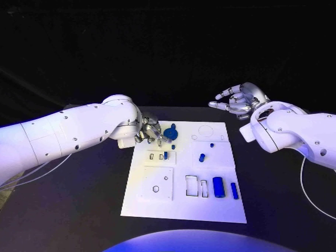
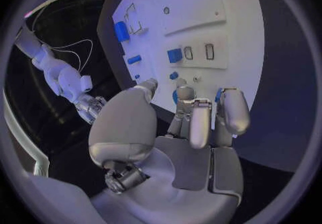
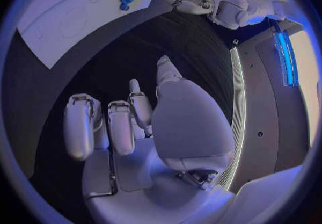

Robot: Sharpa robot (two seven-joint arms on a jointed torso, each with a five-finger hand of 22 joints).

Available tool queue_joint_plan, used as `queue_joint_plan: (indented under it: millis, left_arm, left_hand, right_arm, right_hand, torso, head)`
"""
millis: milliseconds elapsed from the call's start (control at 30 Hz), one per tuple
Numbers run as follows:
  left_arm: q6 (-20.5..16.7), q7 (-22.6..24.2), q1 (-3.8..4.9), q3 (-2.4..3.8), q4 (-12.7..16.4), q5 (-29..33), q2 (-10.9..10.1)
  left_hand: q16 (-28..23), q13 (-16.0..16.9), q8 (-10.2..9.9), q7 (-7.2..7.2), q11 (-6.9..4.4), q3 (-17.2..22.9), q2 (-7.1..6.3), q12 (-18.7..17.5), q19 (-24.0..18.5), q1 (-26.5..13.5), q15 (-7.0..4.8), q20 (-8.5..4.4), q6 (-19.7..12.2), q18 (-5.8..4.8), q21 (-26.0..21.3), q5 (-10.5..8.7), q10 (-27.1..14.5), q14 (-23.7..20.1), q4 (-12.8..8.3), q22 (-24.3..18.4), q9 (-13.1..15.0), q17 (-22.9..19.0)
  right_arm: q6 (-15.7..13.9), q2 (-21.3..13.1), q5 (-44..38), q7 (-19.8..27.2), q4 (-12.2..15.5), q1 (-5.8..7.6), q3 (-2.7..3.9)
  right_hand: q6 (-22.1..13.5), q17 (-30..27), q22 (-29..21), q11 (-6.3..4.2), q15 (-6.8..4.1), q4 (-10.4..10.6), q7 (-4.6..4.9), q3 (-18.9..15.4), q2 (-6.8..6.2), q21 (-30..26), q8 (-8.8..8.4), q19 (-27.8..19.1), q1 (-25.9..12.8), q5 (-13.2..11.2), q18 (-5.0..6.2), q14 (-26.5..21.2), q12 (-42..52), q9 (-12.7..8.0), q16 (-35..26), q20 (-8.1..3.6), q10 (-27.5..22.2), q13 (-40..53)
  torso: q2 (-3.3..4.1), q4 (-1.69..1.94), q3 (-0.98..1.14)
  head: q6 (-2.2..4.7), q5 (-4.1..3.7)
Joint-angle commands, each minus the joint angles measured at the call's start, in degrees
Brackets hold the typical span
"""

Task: Assemble the parts on the task board

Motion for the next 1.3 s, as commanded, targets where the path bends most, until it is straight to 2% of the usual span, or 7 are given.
queue_joint_plan:
  millis: [33, 200, 300, 733, 1300]
  left_arm:
    - [2.04, -0.46, 0.1, -0.06, -0.59, -0.09, 0.69]
    - [3.06, -0.54, 0.1, -0.15, -1.11, 0.32, 1.32]
    - [4.18, -0.59, 0.1, -0.22, -1.36, 0.52, 1.76]
    - [5.63, -0.71, 0.02, -1.41, -3.61, 1.12, 3.52]
    - [7.48, -0.84, -0.14, -1.9, -3.95, 1.75, 4.11]
  left_hand:
    - [-0.33, 0.09, 0.43, -0.12, 0.12, -0.31, 0.21, -0.21, -0.11, -0.68, -0.04, 0.16, -0.27, -0.38, -0.07, -0.12, -0.33, 1.85, -0.02, 0.14, 0.13, 4.69]
    - [-0.33, 0.06, 0.71, -0.18, 0.08, -0.29, 0.46, -0.15, -0.09, -0.57, -0.05, 0.19, -0.13, -0.39, -0.03, 0.01, -0.43, 1.82, -0.06, 0.22, 0.32, 4.66]
    - [-0.36, -0.1, 0.9, -0.23, 0.05, -0.23, 0.66, -0.17, -0.05, -0.32, -0.07, 0.21, -0.12, -0.41, 0.02, 0.23, -0.61, 1.78, -0.1, 0.34, 0.47, 4.59]
    - [-0.44, -0.76, 1.02, -0.23, 0.04, -0.07, 0.97, -0.47, -0.14, 0.29, -0.08, 0.23, -0.35, -0.39, 0.01, 0.62, -1.25, 1.66, -0.12, 0.3, 0.66, 4.39]
    - [-0.5, -0.81, 1.08, -0.23, 0.04, 0.02, 1.13, -0.48, -0.18, 0.54, -0.07, 0.23, -0.4, -0.39, 0.01, 0.7, -1.34, 1.59, -0.14, 0.29, 0.73, 4.25]
  right_arm:
    - [0.76, 0.16, -0.1, -0.07, -0.09, 0.01, 0.01]
    - [0.68, 0.24, -0.1, -0.04, -0.2, 0.0, 0.01]
    - [0.56, 0.31, -0.1, -0.03, -0.25, 0.0, 0.01]
    - [0.38, 0.4, -0.1, -0.1, -0.37, -0.01, 0.0]
    - [0.47, 0.5, -0.1, -0.18, -0.49, -0.04, 0.0]
  right_hand:
    - [-0.44, 2.01, 8.68, -0.1, -0.07, -0.1, -0.08, -0.35, 0.0, -0.45, 0.29, -0.53, -0.41, 0.02, 0.41, 2.96, -0.4, -0.06, -0.32, 0.07, -0.47, -0.16]
    - [-0.61, 1.52, 8.44, -0.07, -0.04, -0.11, -0.04, -0.51, 0.08, -0.92, 0.32, -0.78, -0.38, 0.04, 0.51, 2.83, -1.08, -0.08, -0.58, 0.09, -0.97, -0.8]
    - [-0.67, 1.24, 8.15, -0.06, -0.03, -0.11, -0.03, -0.6, 0.13, -1.48, 0.37, -1.08, -0.35, 0.04, 0.64, 2.75, -1.43, -0.08, -0.73, 0.1, -1.22, -1.12]
    - [-0.76, 0.76, 7.78, -0.05, -0.01, -0.12, -0.02, -0.76, 0.24, -2.19, 0.48, -1.46, -0.26, 0.05, 0.8, 2.61, -1.92, -0.08, -1.01, 0.12, -1.57, -1.59]
    - [-0.77, 0.71, 7.73, -0.05, -0.01, -0.11, -0.02, -0.81, 0.3, -2.29, 0.53, -1.5, -0.24, 0.05, 0.82, 2.58, -2.03, -0.08, -1.06, 0.13, -1.63, -1.69]
  torso:
    - [0.07, -0.04, 0.03]
    - [0.02, 0.0, 0.06]
    - [0.06, 0.02, 0.02]
    - [0.17, -0.02, -0.03]
    - [0.09, 0.02, -0.06]
  head:
    - [-0.02, 0.06]
    - [-0.14, 0.05]
    - [0.05, -0.01]
    - [-0.09, -0.11]
    - [-0.54, -0.24]
